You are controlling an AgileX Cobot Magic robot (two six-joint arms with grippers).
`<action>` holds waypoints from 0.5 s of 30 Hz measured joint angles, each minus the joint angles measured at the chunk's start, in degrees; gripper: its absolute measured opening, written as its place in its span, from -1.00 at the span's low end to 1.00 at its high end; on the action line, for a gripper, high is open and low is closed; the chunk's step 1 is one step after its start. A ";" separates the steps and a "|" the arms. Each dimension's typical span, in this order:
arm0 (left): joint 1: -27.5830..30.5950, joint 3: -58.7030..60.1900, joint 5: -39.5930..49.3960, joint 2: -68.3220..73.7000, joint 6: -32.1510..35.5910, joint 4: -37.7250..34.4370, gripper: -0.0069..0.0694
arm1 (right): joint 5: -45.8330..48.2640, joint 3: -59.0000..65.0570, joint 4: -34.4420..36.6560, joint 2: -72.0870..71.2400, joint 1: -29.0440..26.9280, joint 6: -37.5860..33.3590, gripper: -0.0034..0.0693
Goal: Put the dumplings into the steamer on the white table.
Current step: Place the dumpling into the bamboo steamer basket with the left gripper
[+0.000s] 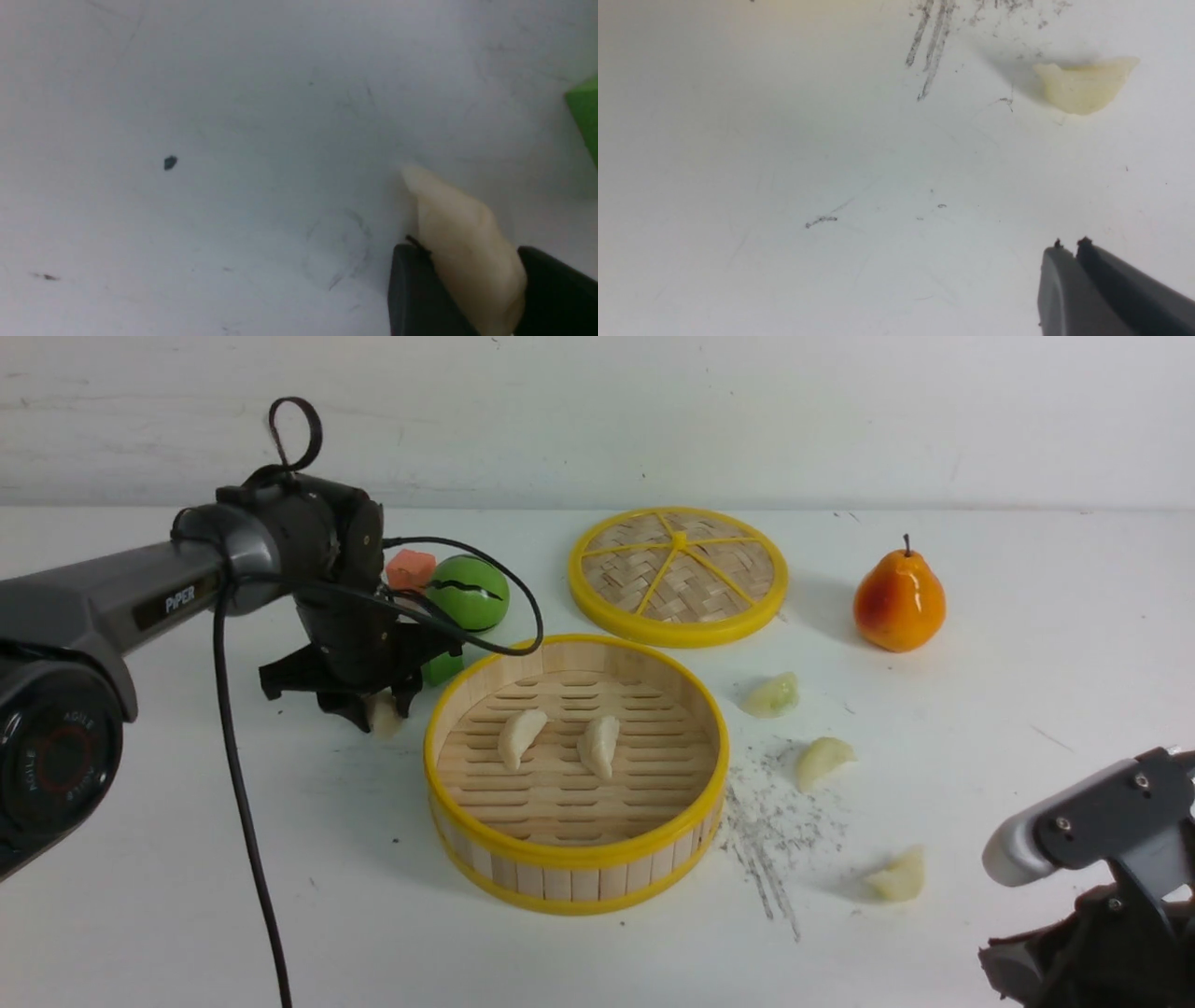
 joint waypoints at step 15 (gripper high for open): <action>-11.74 -4.56 4.68 -11.85 20.90 -16.54 -0.20 | -1.31 0.00 0.00 1.27 0.00 -0.06 -0.75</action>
